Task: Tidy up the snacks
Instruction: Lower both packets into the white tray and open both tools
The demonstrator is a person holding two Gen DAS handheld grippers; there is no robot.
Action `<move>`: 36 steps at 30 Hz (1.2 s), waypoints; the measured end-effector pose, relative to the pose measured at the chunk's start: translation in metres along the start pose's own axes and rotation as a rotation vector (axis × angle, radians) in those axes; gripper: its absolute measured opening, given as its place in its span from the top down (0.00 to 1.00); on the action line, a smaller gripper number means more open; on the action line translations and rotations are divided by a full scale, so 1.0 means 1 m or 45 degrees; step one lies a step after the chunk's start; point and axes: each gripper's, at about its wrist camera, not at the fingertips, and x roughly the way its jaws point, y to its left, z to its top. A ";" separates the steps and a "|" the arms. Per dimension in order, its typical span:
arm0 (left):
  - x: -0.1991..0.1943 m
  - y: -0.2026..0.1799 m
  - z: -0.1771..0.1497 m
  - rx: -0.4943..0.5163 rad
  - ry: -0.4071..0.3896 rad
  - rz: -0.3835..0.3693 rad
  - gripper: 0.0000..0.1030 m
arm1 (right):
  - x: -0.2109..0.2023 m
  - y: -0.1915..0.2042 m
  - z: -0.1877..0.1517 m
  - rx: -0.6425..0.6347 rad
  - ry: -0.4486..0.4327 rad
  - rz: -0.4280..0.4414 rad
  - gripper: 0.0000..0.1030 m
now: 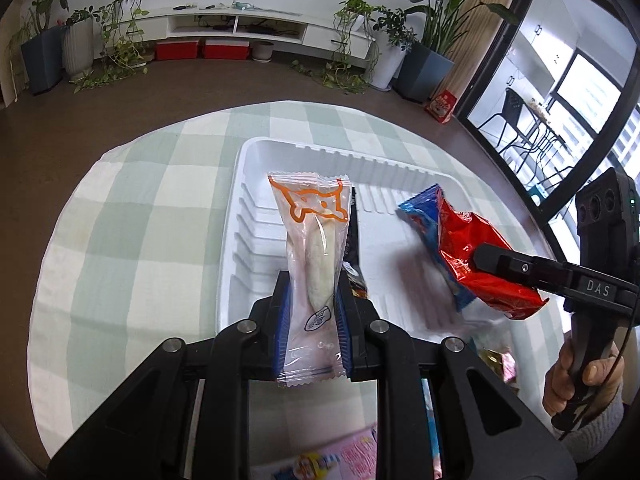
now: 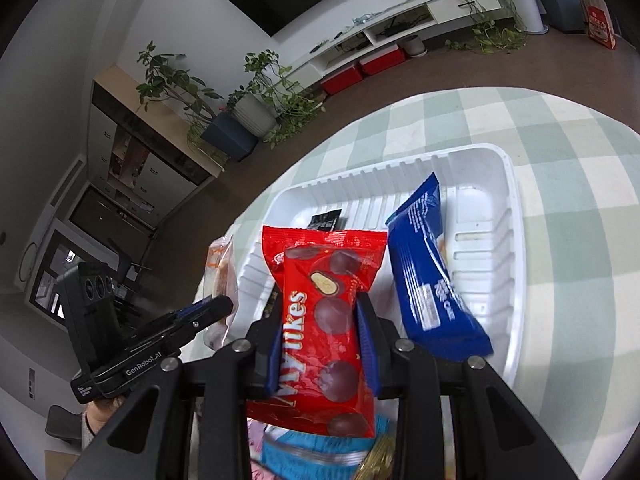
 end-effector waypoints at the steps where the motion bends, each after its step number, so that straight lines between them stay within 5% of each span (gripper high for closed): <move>1: 0.006 0.002 0.002 0.004 0.005 0.012 0.82 | 0.007 -0.001 0.003 -0.006 0.008 -0.009 0.66; 12: 0.041 0.006 0.004 0.090 0.016 0.150 0.80 | 0.039 0.001 0.000 -0.116 0.048 -0.124 0.65; 17: 0.046 0.008 0.005 0.084 0.008 0.152 0.80 | 0.039 0.007 -0.004 -0.168 0.037 -0.170 0.63; 21: 0.045 0.008 0.006 0.079 -0.002 0.152 0.80 | 0.031 0.016 -0.003 -0.222 -0.010 -0.202 0.50; 32: 0.027 0.013 0.012 0.020 -0.078 0.138 0.77 | -0.002 0.036 -0.005 -0.305 -0.109 -0.230 0.50; 34: 0.025 0.017 0.014 -0.025 -0.084 0.093 0.72 | -0.008 0.039 -0.008 -0.308 -0.118 -0.227 0.49; 36: 0.023 0.021 0.016 -0.066 -0.079 0.069 0.52 | -0.013 0.040 -0.013 -0.307 -0.126 -0.222 0.49</move>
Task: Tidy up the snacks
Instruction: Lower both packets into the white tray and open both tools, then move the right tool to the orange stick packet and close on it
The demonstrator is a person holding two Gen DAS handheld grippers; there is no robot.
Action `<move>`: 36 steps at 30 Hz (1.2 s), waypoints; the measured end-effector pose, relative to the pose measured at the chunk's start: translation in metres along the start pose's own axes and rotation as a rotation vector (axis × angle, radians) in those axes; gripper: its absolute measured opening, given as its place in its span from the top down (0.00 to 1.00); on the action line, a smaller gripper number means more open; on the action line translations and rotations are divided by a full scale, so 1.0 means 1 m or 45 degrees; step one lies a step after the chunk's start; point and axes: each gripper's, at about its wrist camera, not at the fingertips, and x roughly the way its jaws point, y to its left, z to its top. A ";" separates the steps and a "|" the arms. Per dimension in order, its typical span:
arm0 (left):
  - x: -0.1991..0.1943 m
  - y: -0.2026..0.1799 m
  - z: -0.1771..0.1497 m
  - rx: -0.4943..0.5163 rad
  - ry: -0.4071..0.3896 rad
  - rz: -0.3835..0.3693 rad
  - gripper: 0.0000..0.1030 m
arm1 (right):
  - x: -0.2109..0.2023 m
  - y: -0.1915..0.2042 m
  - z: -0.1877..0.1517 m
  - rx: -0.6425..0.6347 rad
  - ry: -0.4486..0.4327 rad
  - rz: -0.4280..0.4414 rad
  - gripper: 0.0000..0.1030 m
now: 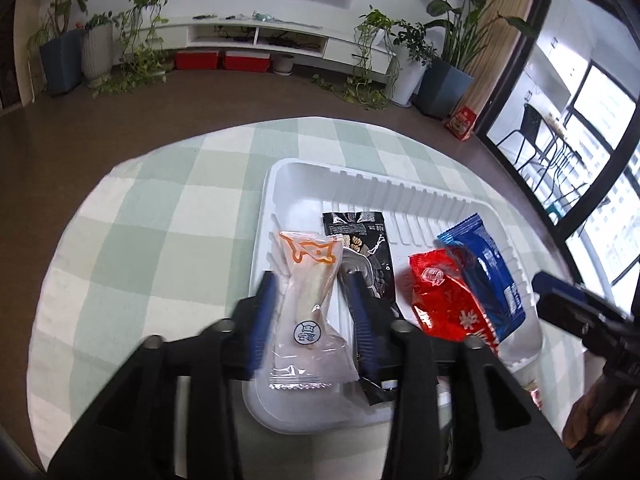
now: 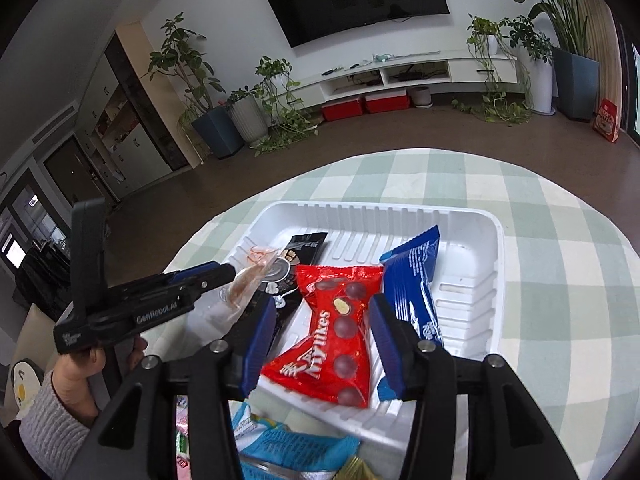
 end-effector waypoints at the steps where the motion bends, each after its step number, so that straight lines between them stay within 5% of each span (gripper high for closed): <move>1: -0.002 0.001 0.000 -0.010 -0.006 -0.006 0.51 | -0.003 0.000 -0.002 0.002 -0.004 -0.002 0.49; 12: -0.060 -0.017 -0.026 0.073 -0.071 -0.008 0.51 | -0.031 0.004 -0.026 0.029 -0.002 0.031 0.49; 15: -0.086 -0.020 -0.044 0.084 -0.082 -0.001 0.51 | -0.047 0.014 -0.036 0.006 -0.022 0.032 0.41; 25: -0.149 -0.059 -0.141 0.168 0.011 -0.029 0.51 | -0.100 0.030 -0.110 -0.015 0.005 -0.039 0.36; 36: -0.157 -0.088 -0.211 0.134 0.121 -0.091 0.51 | -0.086 0.013 -0.167 0.114 0.178 -0.130 0.35</move>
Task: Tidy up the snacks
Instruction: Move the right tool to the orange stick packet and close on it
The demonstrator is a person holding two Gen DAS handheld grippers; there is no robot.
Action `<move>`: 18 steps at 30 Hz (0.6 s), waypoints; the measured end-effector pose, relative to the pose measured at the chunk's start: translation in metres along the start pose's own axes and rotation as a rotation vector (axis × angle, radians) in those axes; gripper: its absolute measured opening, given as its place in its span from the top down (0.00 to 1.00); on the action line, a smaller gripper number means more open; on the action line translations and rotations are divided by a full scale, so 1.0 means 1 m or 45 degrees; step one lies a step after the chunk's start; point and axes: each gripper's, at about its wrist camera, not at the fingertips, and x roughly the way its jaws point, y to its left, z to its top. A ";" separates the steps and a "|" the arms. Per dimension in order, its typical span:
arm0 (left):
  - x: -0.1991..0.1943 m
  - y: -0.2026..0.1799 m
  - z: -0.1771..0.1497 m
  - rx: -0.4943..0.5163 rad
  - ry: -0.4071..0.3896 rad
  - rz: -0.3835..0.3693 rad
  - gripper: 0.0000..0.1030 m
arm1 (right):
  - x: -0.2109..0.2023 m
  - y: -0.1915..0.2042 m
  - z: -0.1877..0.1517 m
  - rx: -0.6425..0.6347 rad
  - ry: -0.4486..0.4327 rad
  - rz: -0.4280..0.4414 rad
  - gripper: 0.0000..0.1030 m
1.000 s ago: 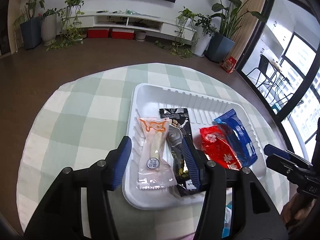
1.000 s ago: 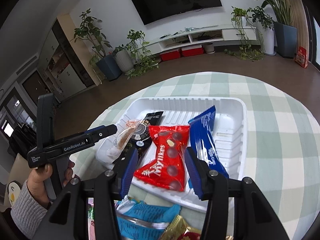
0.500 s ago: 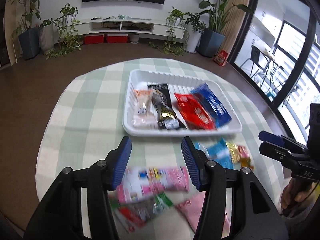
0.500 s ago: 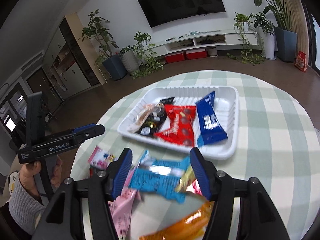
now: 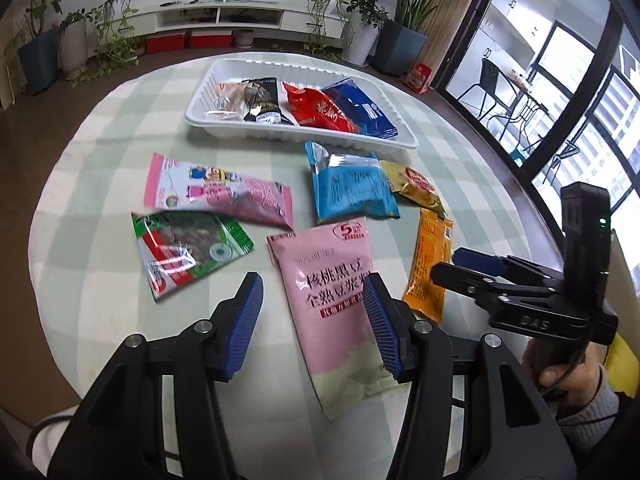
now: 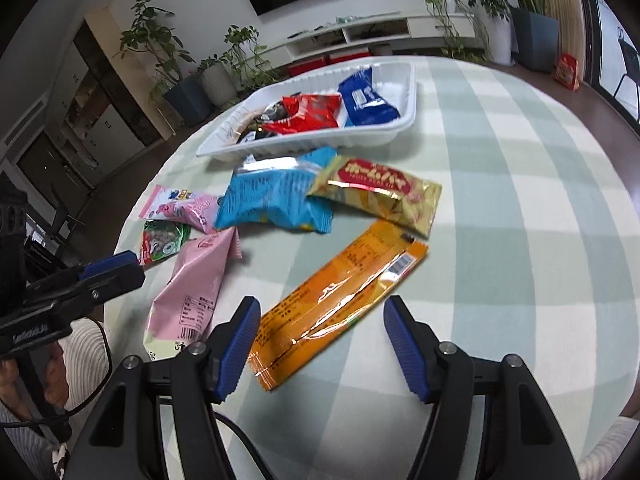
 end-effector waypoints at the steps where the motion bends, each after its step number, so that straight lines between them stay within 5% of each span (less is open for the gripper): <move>1: -0.001 0.000 -0.001 -0.005 0.000 -0.001 0.51 | 0.003 0.001 0.000 0.002 0.013 -0.003 0.33; 7: -0.006 0.004 -0.003 -0.021 -0.008 0.009 0.51 | 0.011 0.013 0.003 -0.019 0.005 -0.046 0.16; 11: -0.008 0.005 0.000 -0.024 -0.014 0.012 0.51 | 0.020 0.023 0.006 -0.074 0.006 -0.114 0.15; 18: -0.003 0.004 0.000 -0.006 -0.001 0.027 0.51 | 0.023 0.028 0.004 -0.197 0.004 -0.247 0.39</move>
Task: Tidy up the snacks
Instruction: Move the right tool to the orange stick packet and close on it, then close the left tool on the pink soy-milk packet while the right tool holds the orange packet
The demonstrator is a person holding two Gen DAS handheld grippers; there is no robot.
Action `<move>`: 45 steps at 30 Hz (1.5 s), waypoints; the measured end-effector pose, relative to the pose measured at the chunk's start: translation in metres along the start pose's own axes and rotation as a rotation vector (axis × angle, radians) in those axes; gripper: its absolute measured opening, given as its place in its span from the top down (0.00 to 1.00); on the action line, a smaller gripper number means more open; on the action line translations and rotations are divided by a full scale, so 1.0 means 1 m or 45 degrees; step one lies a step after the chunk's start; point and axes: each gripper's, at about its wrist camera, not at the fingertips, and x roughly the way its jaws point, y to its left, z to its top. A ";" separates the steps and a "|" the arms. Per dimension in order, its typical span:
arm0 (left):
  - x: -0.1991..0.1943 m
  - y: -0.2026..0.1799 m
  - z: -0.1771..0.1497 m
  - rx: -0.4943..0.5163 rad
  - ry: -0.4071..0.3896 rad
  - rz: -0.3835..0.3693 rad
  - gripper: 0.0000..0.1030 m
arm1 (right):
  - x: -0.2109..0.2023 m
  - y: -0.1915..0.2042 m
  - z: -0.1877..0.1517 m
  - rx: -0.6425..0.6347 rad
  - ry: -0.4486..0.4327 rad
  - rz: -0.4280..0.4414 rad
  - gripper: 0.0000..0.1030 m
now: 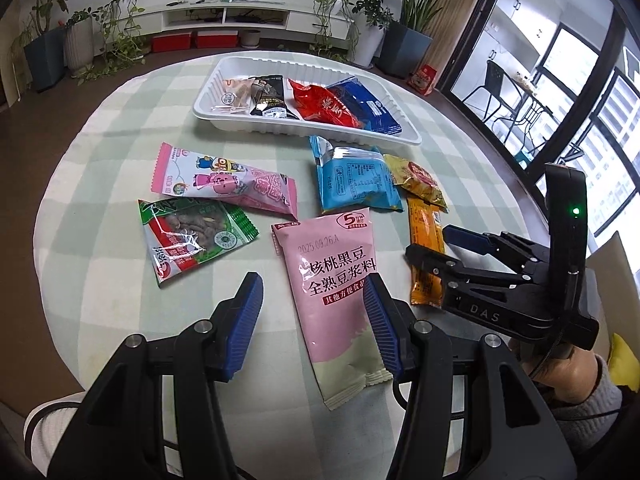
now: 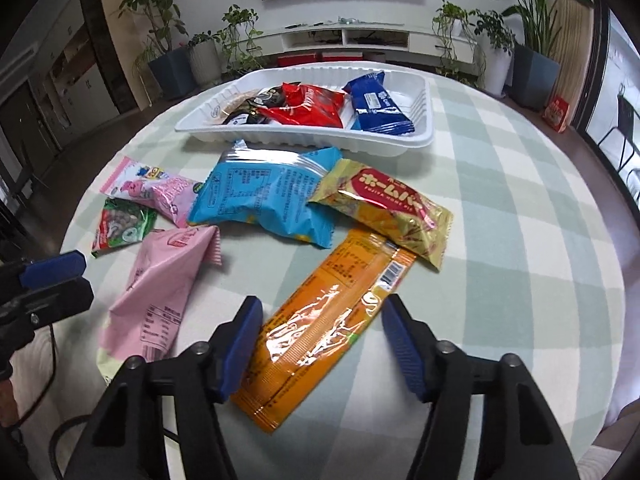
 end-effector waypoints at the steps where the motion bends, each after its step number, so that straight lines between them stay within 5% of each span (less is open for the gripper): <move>1: 0.001 -0.001 0.000 0.003 0.004 0.002 0.51 | -0.001 -0.001 -0.001 -0.012 -0.003 -0.011 0.44; 13: 0.012 -0.008 0.001 0.024 0.036 0.014 0.51 | -0.016 -0.013 -0.013 -0.038 -0.035 0.073 0.79; 20: 0.013 -0.010 0.004 -0.001 0.044 -0.001 0.51 | -0.019 -0.013 -0.015 -0.034 -0.046 0.102 0.80; 23: 0.012 -0.013 0.005 -0.010 0.041 -0.023 0.51 | -0.018 -0.013 -0.014 -0.023 -0.036 0.116 0.72; 25: 0.013 -0.015 0.006 0.000 0.046 -0.021 0.51 | -0.017 -0.013 -0.013 -0.016 -0.019 0.125 0.52; 32: 0.029 -0.023 0.005 0.026 0.088 0.030 0.51 | -0.016 -0.006 -0.015 -0.057 -0.019 0.108 0.46; 39: 0.046 -0.023 0.004 0.029 0.123 0.081 0.46 | -0.009 0.013 -0.016 -0.168 -0.013 0.053 0.28; 45: 0.059 -0.026 0.000 0.050 0.151 0.094 0.42 | -0.007 0.013 -0.015 -0.189 -0.014 0.024 0.29</move>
